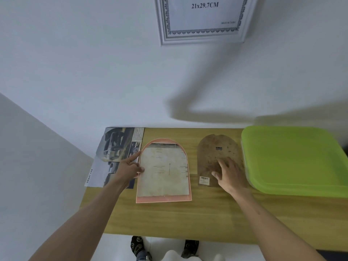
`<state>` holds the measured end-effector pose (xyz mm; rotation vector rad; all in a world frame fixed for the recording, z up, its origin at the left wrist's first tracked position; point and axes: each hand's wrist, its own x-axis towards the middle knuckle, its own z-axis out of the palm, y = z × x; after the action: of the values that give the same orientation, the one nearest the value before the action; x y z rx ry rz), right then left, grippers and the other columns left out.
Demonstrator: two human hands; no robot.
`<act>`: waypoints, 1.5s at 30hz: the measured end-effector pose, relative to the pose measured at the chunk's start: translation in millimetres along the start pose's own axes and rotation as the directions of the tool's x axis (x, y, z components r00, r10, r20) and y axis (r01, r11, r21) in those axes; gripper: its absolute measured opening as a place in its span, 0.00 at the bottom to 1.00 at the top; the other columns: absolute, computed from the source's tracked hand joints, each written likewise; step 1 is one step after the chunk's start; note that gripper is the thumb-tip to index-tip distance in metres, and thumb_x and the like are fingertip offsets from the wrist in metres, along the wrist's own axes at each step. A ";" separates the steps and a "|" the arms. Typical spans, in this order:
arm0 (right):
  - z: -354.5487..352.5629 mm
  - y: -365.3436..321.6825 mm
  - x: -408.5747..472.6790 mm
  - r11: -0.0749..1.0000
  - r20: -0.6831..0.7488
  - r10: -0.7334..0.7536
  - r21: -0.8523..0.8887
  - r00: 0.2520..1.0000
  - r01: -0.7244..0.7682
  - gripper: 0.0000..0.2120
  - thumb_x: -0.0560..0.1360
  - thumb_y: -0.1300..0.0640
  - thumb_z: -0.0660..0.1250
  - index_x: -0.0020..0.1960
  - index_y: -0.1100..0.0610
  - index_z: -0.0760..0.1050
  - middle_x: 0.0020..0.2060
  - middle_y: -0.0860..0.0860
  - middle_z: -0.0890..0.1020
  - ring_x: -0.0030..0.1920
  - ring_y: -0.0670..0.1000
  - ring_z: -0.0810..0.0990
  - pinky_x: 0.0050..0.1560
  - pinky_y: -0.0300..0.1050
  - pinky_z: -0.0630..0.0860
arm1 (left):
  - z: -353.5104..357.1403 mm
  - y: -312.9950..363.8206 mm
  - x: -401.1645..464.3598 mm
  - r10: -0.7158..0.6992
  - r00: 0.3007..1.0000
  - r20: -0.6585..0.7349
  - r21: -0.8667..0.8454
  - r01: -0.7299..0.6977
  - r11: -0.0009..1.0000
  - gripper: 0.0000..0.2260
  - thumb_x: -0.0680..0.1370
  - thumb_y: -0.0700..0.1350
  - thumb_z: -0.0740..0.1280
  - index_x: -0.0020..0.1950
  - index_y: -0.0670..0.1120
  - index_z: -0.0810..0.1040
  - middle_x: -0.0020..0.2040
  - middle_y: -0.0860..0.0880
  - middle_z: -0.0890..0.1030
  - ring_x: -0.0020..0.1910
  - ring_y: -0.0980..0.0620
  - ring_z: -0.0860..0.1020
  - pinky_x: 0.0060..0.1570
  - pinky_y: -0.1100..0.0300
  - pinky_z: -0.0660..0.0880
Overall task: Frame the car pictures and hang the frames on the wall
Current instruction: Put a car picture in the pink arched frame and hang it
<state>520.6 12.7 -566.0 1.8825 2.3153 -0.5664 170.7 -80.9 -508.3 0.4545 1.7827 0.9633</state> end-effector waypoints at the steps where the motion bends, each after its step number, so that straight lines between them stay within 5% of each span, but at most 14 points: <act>1: -1.7 -8.6 -2.4 0.997 -0.059 -0.038 0.061 0.998 0.042 0.27 0.80 0.42 0.61 0.75 0.52 0.65 0.73 0.55 0.69 0.72 0.56 0.67 0.68 0.53 0.70 | 1.2 0.9 0.3 -0.003 1.000 0.005 0.006 0.003 1.000 0.34 0.71 0.25 0.66 0.74 0.49 0.68 0.50 0.38 0.82 0.53 0.43 0.80 0.53 0.47 0.78; 5: -11.6 -58.0 -10.2 0.841 0.124 -0.103 0.540 0.987 0.020 0.25 0.81 0.44 0.62 0.73 0.57 0.69 0.65 0.51 0.79 0.56 0.49 0.81 0.54 0.39 0.78 | 4.7 -1.4 3.8 -0.009 0.999 0.034 0.042 0.008 0.999 0.34 0.71 0.25 0.66 0.73 0.49 0.69 0.44 0.40 0.80 0.50 0.44 0.80 0.56 0.46 0.77; 8: -6.7 -83.0 -10.2 0.774 0.221 -0.098 0.630 0.970 -0.066 0.23 0.81 0.51 0.65 0.72 0.59 0.70 0.63 0.53 0.80 0.55 0.50 0.82 0.56 0.44 0.78 | 9.1 -5.5 8.4 0.000 1.000 0.012 0.062 -0.001 0.998 0.33 0.71 0.25 0.65 0.73 0.48 0.71 0.37 0.43 0.76 0.45 0.49 0.78 0.54 0.51 0.77; 10: 0.6 -91.1 -7.2 0.751 0.219 -0.036 0.650 0.975 -0.118 0.19 0.80 0.57 0.66 0.70 0.58 0.73 0.58 0.53 0.82 0.51 0.50 0.82 0.54 0.49 0.81 | 9.9 -9.5 13.0 0.006 1.000 0.000 0.080 -0.006 0.997 0.32 0.72 0.26 0.66 0.73 0.48 0.71 0.39 0.46 0.80 0.47 0.50 0.79 0.58 0.49 0.77; 12: 7.5 -95.2 -4.5 0.744 0.208 0.010 0.652 0.978 -0.146 0.16 0.79 0.62 0.67 0.67 0.58 0.76 0.54 0.52 0.82 0.50 0.51 0.82 0.51 0.51 0.82 | 10.2 -10.8 13.6 0.055 0.998 -0.032 0.192 -0.048 0.980 0.30 0.73 0.29 0.66 0.72 0.51 0.71 0.45 0.48 0.83 0.47 0.52 0.79 0.51 0.56 0.78; 15: 14.5 -104.3 -3.8 0.790 0.189 0.004 0.601 0.982 -0.119 0.18 0.78 0.65 0.65 0.67 0.57 0.76 0.54 0.53 0.83 0.49 0.50 0.82 0.45 0.40 0.78 | 13.2 -12.6 12.6 0.233 0.971 -0.059 0.548 -0.164 0.821 0.26 0.74 0.33 0.64 0.68 0.54 0.76 0.46 0.49 0.82 0.45 0.50 0.78 0.39 0.59 0.72; 19: 23.8 -121.7 -5.3 0.893 0.142 -0.040 0.450 0.989 -0.028 0.22 0.80 0.58 0.64 0.73 0.57 0.69 0.65 0.54 0.77 0.64 0.54 0.76 0.64 0.49 0.74 | 18.3 -26.7 22.7 0.315 0.947 -0.069 0.673 -0.189 0.715 0.22 0.75 0.32 0.60 0.68 0.44 0.75 0.49 0.41 0.80 0.46 0.43 0.79 0.42 0.54 0.76; 24: 31.2 -138.9 -8.2 0.992 0.140 -0.047 0.121 0.989 0.030 0.31 0.81 0.43 0.60 0.78 0.57 0.57 0.63 0.58 0.69 0.62 0.57 0.72 0.51 0.48 0.75 | 28.4 -44.3 27.0 0.335 0.942 -0.024 0.744 -0.207 0.635 0.20 0.80 0.43 0.63 0.70 0.38 0.69 0.65 0.39 0.73 0.63 0.39 0.73 0.60 0.47 0.74; 27: 37.5 -145.1 -9.2 0.998 0.154 -0.059 0.024 0.986 0.056 0.37 0.81 0.39 0.57 0.79 0.61 0.51 0.65 0.60 0.64 0.66 0.59 0.68 0.58 0.49 0.75 | 30.6 -53.0 25.4 0.319 0.947 0.031 0.831 -0.202 0.519 0.28 0.78 0.54 0.66 0.72 0.39 0.64 0.71 0.44 0.64 0.67 0.43 0.66 0.61 0.49 0.74; 30: 41.1 -148.9 -9.7 0.997 0.147 -0.058 -0.038 0.987 0.064 0.40 0.80 0.37 0.55 0.79 0.63 0.49 0.66 0.61 0.62 0.67 0.59 0.67 0.62 0.50 0.73 | 32.6 -60.1 27.1 0.291 0.954 0.078 0.898 -0.194 0.395 0.39 0.76 0.63 0.65 0.75 0.39 0.56 0.76 0.42 0.51 0.73 0.42 0.56 0.71 0.48 0.63; 33: 43.6 -153.1 -9.5 0.997 0.150 -0.049 -0.051 0.987 0.058 0.39 0.80 0.36 0.53 0.79 0.63 0.51 0.66 0.61 0.61 0.67 0.59 0.65 0.66 0.51 0.70 | 34.9 -63.3 29.8 0.237 0.970 0.053 0.892 -0.153 0.425 0.39 0.76 0.62 0.64 0.77 0.41 0.54 0.78 0.40 0.44 0.75 0.39 0.49 0.75 0.46 0.52; 38: 42.1 -157.7 -10.0 0.999 0.138 -0.035 -0.019 0.990 0.038 0.35 0.81 0.38 0.53 0.78 0.61 0.56 0.67 0.60 0.61 0.68 0.60 0.64 0.67 0.51 0.68 | 36.3 -66.5 27.9 0.371 0.929 -0.013 0.813 -0.206 0.544 0.25 0.75 0.54 0.70 0.69 0.49 0.68 0.79 0.43 0.46 0.75 0.40 0.46 0.75 0.44 0.48; 45: 42.6 -154.8 -9.0 0.998 0.091 -0.048 0.031 0.995 0.046 0.33 0.80 0.42 0.61 0.76 0.61 0.58 0.68 0.60 0.63 0.68 0.59 0.66 0.64 0.52 0.72 | 35.8 -60.2 10.8 0.454 0.884 -0.112 0.634 -0.289 0.718 0.29 0.73 0.53 0.73 0.72 0.50 0.71 0.68 0.47 0.71 0.67 0.46 0.63 0.67 0.51 0.61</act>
<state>367.3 -35.8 -568.7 1.7788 2.3109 -0.6797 206.2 -95.8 -567.8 1.1869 2.2944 0.7159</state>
